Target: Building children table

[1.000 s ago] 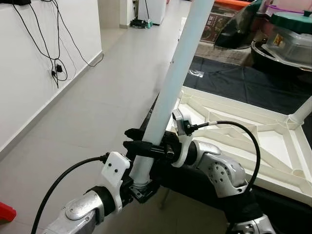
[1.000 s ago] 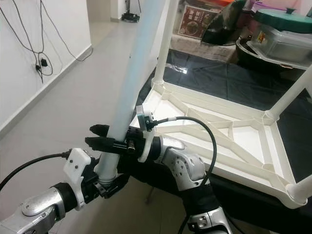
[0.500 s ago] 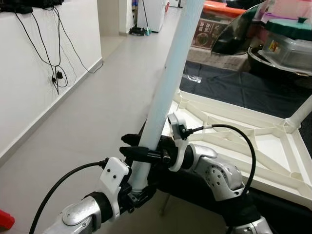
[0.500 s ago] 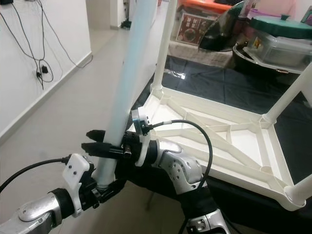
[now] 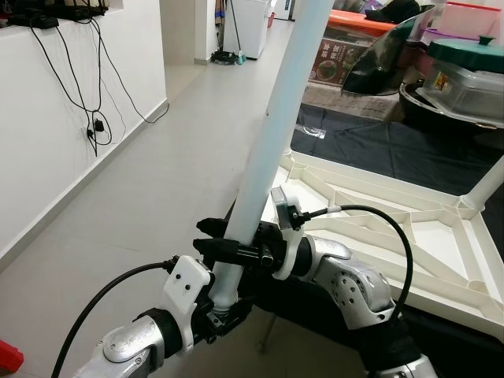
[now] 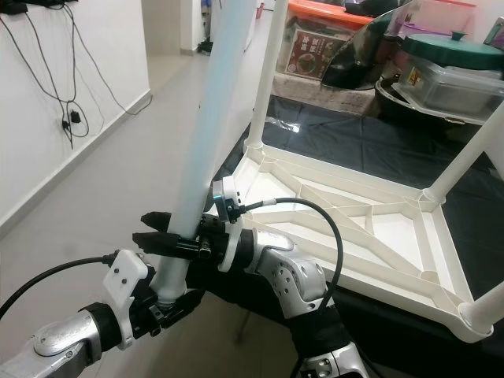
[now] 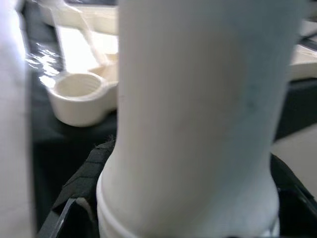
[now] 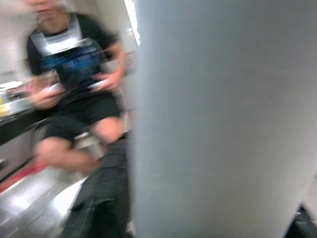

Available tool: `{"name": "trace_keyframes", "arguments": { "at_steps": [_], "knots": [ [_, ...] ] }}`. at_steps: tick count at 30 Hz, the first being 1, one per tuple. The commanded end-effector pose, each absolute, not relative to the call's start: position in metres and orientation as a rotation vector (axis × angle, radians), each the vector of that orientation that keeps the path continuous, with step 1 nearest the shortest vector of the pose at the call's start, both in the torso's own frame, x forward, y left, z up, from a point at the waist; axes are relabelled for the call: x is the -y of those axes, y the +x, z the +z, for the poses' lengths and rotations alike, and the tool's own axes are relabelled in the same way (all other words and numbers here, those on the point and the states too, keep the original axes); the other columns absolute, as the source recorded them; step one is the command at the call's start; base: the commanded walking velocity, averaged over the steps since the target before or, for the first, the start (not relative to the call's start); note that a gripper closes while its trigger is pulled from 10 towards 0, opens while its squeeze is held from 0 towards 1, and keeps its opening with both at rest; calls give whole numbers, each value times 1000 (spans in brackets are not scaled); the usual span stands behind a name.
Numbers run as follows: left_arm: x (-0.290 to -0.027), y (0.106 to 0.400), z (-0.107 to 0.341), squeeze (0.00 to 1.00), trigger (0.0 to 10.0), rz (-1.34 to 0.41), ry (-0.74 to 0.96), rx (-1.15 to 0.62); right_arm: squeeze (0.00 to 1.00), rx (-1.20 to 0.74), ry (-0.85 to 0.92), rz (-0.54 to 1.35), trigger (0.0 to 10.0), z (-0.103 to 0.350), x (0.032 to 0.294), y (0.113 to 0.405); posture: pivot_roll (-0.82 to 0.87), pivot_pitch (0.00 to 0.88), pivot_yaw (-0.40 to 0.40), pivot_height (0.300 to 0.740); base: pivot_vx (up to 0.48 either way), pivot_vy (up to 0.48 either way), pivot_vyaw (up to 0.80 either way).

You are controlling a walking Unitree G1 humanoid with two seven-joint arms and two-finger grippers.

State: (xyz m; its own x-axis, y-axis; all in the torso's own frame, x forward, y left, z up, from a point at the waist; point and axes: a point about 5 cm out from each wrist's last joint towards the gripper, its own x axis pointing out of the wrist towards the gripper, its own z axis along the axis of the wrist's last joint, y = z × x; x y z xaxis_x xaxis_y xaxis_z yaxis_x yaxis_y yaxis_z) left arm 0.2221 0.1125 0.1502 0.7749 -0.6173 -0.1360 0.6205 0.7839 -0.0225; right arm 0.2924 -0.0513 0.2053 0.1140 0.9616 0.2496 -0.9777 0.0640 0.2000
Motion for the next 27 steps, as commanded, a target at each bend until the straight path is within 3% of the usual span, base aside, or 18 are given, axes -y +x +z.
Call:
{"name": "trace_keyframes", "arguments": {
  "at_steps": [1, 6, 7, 18, 27],
  "knots": [
    [-118, 227, 151, 0, 10000, -614, 42, -120, 1000, 73, 345, 1401, 10000, 207, 53, 299, 190, 39, -115, 740, 0, 0, 0],
    [-125, 234, 151, 0, 10000, -540, 84, -111, 1000, 81, 333, 1322, 10000, 208, 55, 307, 189, 41, -112, 740, 0, 0, 0],
    [-129, 237, 151, 0, 10000, -504, 107, -110, 0, 82, 328, 1298, 10000, 209, 55, 308, 190, 44, -114, 740, 0, 0, 0],
    [-147, 250, 147, 0, 10000, -382, 259, -113, 0, 75, 272, 1179, 10000, 210, 53, 311, 185, 48, -112, 740, 0, 0, 0],
    [-145, 265, 148, 0, 10000, -321, 392, -58, 0, 52, 291, 1114, 10000, 207, 46, 315, 185, 48, -112, 740, 0, 0, 0]
  ]
}}
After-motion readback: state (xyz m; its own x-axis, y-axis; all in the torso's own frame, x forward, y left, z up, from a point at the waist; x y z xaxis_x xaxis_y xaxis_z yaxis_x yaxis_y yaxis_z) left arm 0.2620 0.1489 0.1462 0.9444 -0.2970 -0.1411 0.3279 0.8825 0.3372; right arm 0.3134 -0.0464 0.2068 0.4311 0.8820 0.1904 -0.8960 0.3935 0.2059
